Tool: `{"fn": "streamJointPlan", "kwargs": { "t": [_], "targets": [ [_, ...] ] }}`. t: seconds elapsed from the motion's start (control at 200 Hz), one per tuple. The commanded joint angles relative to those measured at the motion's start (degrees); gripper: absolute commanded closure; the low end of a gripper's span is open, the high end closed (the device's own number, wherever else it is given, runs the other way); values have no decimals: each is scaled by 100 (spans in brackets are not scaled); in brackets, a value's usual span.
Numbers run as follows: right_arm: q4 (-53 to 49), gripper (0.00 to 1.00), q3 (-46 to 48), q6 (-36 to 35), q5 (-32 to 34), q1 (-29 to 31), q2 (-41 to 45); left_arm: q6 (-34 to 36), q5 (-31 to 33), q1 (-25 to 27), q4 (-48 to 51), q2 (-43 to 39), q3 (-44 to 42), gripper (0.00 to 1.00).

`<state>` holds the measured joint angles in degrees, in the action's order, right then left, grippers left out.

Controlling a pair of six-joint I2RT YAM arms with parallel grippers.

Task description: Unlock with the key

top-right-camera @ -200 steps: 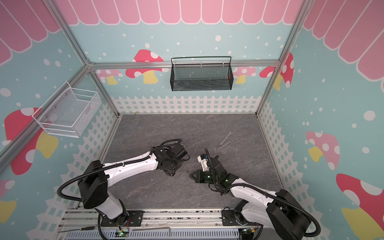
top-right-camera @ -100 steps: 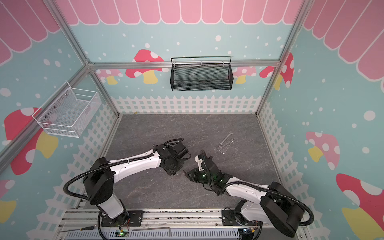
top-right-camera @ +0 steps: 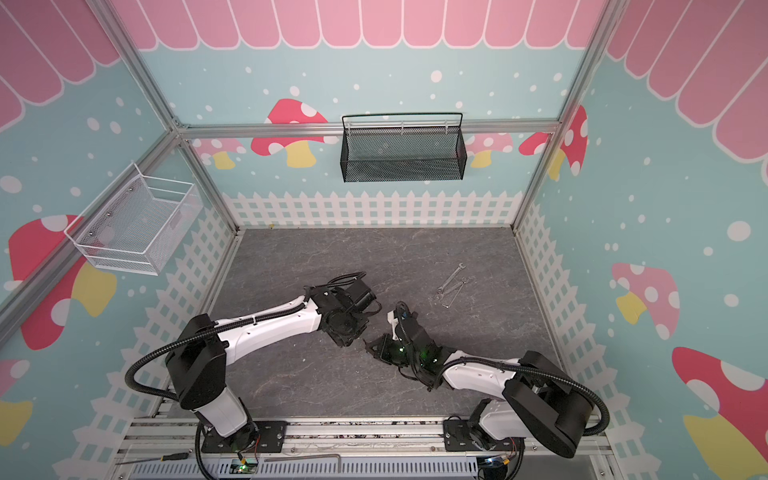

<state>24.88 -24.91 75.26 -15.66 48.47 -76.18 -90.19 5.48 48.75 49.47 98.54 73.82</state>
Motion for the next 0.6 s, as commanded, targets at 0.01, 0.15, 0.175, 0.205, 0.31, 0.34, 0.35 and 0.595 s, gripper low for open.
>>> {"fn": "streamJointPlan", "kwargs": {
  "t": [0.01,0.15,0.175,0.205,0.31,0.34,0.35,0.595],
  "targets": [
    [266,100,-255,109,61,70,-169,18,36,-41,102,-46,218,100],
    [281,100,-242,194,183,83,-212,18,-36,-33,114,-49,229,100],
    [319,100,-233,196,182,84,-209,19,-32,-32,111,-53,221,100],
    [374,100,-227,188,165,86,-213,3,-40,-32,110,-60,210,100],
    [252,100,-226,207,267,93,-175,37,-53,-32,108,-87,179,100],
    [216,100,-196,240,338,90,-138,22,-57,-32,107,-90,168,100],
    [216,100,-187,253,356,92,-128,20,-58,-32,106,-94,168,100],
    [218,100,-159,287,441,93,-89,72,-90,1,88,-101,253,100]
  ]
}}
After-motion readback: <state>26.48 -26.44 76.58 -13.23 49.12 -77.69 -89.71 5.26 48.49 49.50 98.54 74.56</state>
